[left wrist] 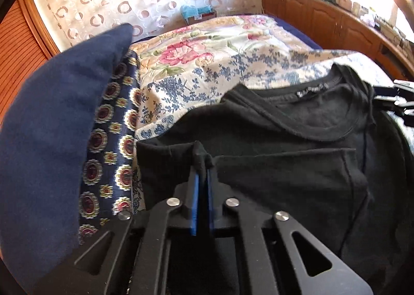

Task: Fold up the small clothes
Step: 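Lift the hem toward the collar with the left tool while the right tool grips the hem beside it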

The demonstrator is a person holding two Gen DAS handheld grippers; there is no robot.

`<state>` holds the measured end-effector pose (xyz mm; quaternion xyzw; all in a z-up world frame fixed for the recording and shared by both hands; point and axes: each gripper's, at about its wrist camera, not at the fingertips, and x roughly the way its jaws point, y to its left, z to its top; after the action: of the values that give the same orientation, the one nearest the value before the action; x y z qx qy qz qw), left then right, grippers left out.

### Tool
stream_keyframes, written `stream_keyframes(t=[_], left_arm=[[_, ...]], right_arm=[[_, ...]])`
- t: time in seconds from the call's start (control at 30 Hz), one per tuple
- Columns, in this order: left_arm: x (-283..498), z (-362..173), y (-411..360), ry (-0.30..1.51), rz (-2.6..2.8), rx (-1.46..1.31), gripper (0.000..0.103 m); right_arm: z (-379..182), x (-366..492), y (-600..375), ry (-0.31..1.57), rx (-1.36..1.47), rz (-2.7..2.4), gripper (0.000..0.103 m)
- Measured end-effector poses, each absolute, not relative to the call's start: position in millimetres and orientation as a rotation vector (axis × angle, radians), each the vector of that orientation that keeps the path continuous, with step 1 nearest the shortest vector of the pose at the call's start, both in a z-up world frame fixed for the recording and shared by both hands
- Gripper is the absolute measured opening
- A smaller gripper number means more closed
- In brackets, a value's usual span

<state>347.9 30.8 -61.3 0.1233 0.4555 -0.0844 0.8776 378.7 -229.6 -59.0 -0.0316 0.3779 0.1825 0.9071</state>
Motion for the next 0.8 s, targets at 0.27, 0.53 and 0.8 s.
stream_keyframes(t=[0.27, 0.53, 0.8], left_arm=[[322.8, -18.5, 31.3, 0.834, -0.199, 0.224, 0.004], [288.8, 17.3, 35.1, 0.755, -0.242, 0.189, 0.004], [201.2, 53.3, 47.5, 0.655, -0.294, 0.163, 0.004]], right_arm=[[-59.8, 384.3, -212.1, 0.776, -0.115, 0.355, 0.049], [-47.9, 372.9, -195.9, 0.752, -0.135, 0.412, 0.007], [-6.0, 283.0, -219.9, 0.601, -0.086, 0.438, 0.007]])
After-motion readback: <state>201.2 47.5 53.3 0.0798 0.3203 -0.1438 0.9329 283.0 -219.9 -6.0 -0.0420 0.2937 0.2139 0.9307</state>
